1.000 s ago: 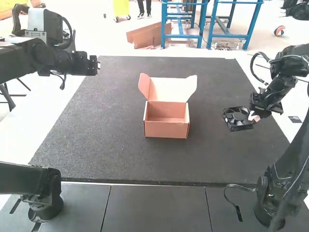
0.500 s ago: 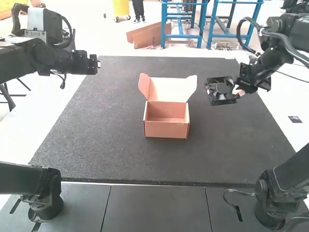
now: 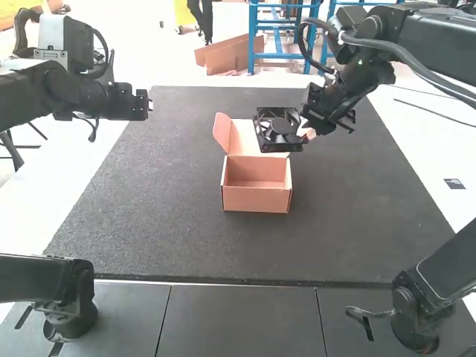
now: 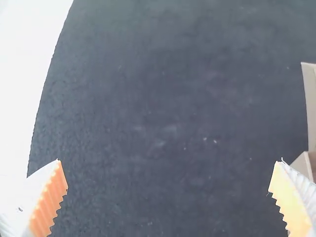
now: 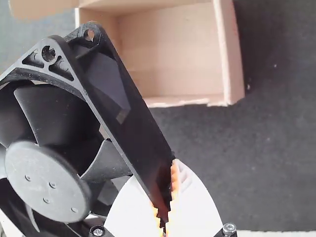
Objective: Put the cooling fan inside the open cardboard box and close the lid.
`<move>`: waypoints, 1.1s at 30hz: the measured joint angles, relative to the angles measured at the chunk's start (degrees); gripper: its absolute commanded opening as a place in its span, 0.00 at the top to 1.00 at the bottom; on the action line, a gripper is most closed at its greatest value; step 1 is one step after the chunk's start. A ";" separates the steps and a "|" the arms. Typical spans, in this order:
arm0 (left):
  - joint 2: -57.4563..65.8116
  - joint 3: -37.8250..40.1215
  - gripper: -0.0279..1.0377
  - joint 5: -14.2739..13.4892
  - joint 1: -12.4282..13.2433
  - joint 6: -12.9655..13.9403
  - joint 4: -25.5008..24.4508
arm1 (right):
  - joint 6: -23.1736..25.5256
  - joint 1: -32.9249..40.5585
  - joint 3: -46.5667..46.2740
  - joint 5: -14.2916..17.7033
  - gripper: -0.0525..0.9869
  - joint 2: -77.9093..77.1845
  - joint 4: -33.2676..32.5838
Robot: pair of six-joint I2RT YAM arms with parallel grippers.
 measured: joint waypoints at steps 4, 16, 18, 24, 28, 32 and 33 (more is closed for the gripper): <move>-0.44 -0.02 0.06 0.11 0.00 0.00 0.04 | 3.52 0.68 2.25 -1.60 0.95 4.42 1.22; -1.79 -0.02 0.06 0.11 -0.02 -0.02 -0.35 | 7.82 0.79 4.63 -2.08 0.96 16.17 6.62; -1.90 -0.02 0.06 0.13 0.00 -0.02 -0.39 | 7.96 0.85 4.61 -1.73 0.96 17.73 7.30; -1.90 -0.04 0.06 0.11 -0.02 -0.24 -0.74 | 7.69 0.87 4.61 -1.14 0.96 22.45 8.35; -1.90 -0.02 0.06 0.13 -0.02 -0.55 -0.76 | 7.04 0.90 4.61 -0.90 0.96 25.57 8.98; -1.90 -0.04 0.06 0.13 0.00 -0.79 -0.74 | 5.75 0.90 4.61 -0.83 0.96 28.37 9.05; -1.90 -0.02 0.06 0.13 0.00 -0.87 -0.76 | 5.42 0.90 4.61 -0.79 0.96 28.92 9.03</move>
